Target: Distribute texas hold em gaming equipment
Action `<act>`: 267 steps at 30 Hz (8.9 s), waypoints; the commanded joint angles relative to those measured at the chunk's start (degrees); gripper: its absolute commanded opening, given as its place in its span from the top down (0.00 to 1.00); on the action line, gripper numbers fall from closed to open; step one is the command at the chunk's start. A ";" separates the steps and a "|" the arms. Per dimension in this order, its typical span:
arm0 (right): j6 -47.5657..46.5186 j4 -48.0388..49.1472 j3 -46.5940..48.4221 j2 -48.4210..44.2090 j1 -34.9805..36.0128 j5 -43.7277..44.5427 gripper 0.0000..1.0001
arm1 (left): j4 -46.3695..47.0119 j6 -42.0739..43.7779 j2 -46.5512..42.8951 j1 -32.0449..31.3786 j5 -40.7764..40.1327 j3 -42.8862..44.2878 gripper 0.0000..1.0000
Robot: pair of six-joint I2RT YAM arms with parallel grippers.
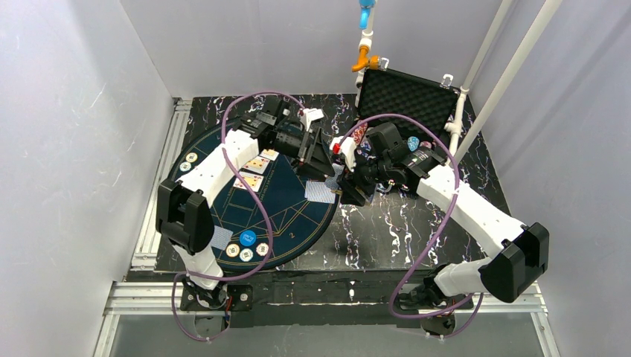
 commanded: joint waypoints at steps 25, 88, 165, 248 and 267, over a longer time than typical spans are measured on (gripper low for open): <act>-0.49 1.59 1.65 -2.02 0.30 -1.33 0.99 | -0.39 -0.93 -2.39 0.09 -4.58 0.23 0.60; -1.36 0.32 1.45 -2.18 0.35 -0.12 0.99 | -20.06 42.06 10.70 29.55 -34.18 -7.73 1.00; -0.30 0.94 4.29 -1.15 0.33 -4.15 0.99 | -2.01 6.62 -1.19 2.00 3.74 -3.79 0.58; -0.79 1.30 3.48 -0.14 0.30 -2.07 0.99 | -17.34 46.40 1.83 42.72 -33.37 -27.15 0.86; -0.55 3.18 2.13 -1.44 0.35 -2.13 0.99 | -18.90 42.78 -8.71 42.81 -40.44 -19.32 0.02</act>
